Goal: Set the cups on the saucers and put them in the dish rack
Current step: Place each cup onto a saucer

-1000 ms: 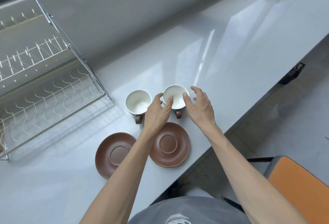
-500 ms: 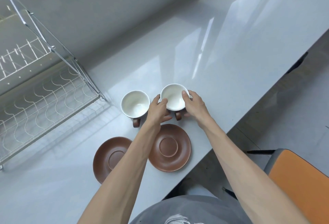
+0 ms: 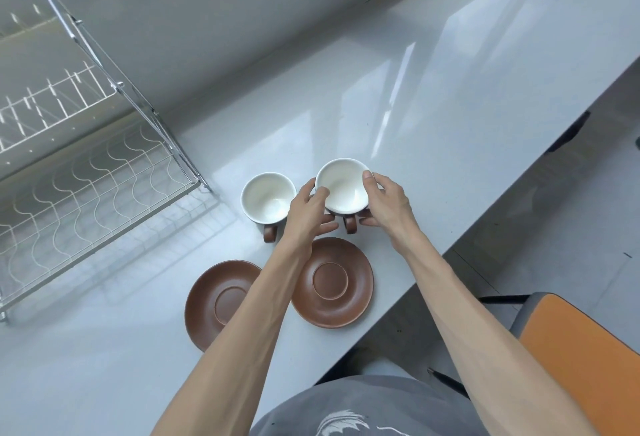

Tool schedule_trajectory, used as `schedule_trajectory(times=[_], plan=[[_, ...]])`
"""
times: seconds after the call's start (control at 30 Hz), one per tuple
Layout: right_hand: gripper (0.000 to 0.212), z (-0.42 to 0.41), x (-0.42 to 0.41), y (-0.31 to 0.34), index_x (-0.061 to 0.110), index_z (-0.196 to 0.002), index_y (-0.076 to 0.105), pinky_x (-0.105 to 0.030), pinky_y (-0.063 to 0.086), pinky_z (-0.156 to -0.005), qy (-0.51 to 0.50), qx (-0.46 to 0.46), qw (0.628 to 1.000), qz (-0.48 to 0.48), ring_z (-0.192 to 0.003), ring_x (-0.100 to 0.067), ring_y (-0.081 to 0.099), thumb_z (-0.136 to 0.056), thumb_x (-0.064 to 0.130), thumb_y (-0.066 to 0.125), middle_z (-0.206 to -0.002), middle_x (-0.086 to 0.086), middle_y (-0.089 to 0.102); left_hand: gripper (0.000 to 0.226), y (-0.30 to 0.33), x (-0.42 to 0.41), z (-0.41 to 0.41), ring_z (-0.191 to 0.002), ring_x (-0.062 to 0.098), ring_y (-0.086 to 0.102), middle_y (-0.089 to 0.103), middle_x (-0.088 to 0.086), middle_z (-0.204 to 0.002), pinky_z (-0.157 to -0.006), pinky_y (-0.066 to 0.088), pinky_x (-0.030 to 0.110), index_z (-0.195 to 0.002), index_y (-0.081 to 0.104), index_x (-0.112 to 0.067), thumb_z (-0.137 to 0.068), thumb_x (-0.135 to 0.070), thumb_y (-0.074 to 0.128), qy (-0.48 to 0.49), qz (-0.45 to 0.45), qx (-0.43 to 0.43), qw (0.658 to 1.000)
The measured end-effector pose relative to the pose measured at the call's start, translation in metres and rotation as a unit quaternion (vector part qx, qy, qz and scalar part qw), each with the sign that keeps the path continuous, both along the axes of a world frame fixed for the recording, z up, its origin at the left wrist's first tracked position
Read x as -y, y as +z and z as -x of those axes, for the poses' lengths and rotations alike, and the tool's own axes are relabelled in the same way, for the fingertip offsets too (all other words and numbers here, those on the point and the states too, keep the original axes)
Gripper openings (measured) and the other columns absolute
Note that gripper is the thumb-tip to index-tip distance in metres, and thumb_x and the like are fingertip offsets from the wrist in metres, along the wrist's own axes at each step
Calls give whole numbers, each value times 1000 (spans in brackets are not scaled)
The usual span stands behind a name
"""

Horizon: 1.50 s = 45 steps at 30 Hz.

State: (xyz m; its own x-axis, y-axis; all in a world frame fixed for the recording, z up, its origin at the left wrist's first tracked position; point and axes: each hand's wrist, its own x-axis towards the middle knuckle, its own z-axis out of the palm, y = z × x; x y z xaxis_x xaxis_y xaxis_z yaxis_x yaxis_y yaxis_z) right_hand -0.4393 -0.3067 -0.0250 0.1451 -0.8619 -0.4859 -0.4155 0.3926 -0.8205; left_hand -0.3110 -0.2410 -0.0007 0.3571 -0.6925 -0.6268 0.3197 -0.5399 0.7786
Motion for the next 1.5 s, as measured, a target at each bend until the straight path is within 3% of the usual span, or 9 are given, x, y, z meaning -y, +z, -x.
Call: schedule_trajectory(times=[0.27,0.4,0.53,0.63,0.73,0.83,1.07,1.33,1.5], plan=[[43,10,-48,5,26,-126,59,-42,63,-75,11,11,1000,11,-93,-24,71,-96,54,45,-110,-5,65,30,6,-51,2,-93,34,74,60,-14,-111,-92,58,45,-126,57,-30,-98,-23,47,-6,28,-3,1000],[48,13,-78,-1,26,-133,56,-40,64,-73,15,17,1000,0,-103,-24,66,-96,55,47,-116,-3,62,40,4,-82,5,-91,32,75,63,-6,-117,-93,58,47,-137,54,-27,-98,-26,49,-3,21,-8,1000],[44,19,-105,-7,29,-132,55,-37,64,-71,11,25,1000,-8,-104,-24,66,-96,53,49,-117,-5,63,25,1,-107,10,-88,25,74,65,-11,-99,-89,59,42,-115,62,-36,-99,-24,46,-9,14,-13,1000],[24,24,-120,-11,35,-116,53,-40,63,-74,15,18,1000,-14,-101,-24,67,-97,50,49,-114,-5,63,23,-3,-120,13,-100,32,72,64,-3,-104,-89,60,42,-102,65,-40,-97,-27,47,-11,-4,-9,1000],[20,28,-131,-15,36,-111,54,-40,63,-74,15,19,1000,-16,-99,-21,68,-97,49,50,-113,-2,65,30,-9,-130,16,-96,29,73,65,-6,-109,-91,59,43,-122,63,-36,-98,-30,47,-4,-13,-7,1000],[39,29,-140,-19,29,-126,57,-40,64,-74,12,13,1000,-16,-100,-18,67,-94,51,52,-114,1,65,42,-12,-137,19,-95,29,74,62,-2,-124,-91,59,42,-138,55,-30,-96,-34,48,-7,-24,-12,1000],[66,28,-148,-20,31,-133,52,-44,62,-81,24,-7,1000,-16,-106,-21,66,-80,69,48,-122,2,64,42,-15,-141,18,-98,34,72,57,1,-126,-93,58,43,-139,51,-28,-98,-34,48,12,-36,-28,999],[51,31,-145,-21,24,-139,49,-43,62,-80,33,-24,999,-16,-101,-22,66,-96,52,49,-122,-2,60,43,-15,-141,16,-100,29,71,56,-18,-109,-92,58,42,-140,49,-30,-97,-35,48,-19,-35,-4,999],[52,32,-133,-17,23,-137,50,-46,51,-99,90,-91,992,17,-114,-23,59,-97,55,42,-124,2,60,39,-17,-138,4,-104,24,68,60,-10,-112,-92,57,41,-134,53,-27,-97,-40,50,-69,-52,57,995]])
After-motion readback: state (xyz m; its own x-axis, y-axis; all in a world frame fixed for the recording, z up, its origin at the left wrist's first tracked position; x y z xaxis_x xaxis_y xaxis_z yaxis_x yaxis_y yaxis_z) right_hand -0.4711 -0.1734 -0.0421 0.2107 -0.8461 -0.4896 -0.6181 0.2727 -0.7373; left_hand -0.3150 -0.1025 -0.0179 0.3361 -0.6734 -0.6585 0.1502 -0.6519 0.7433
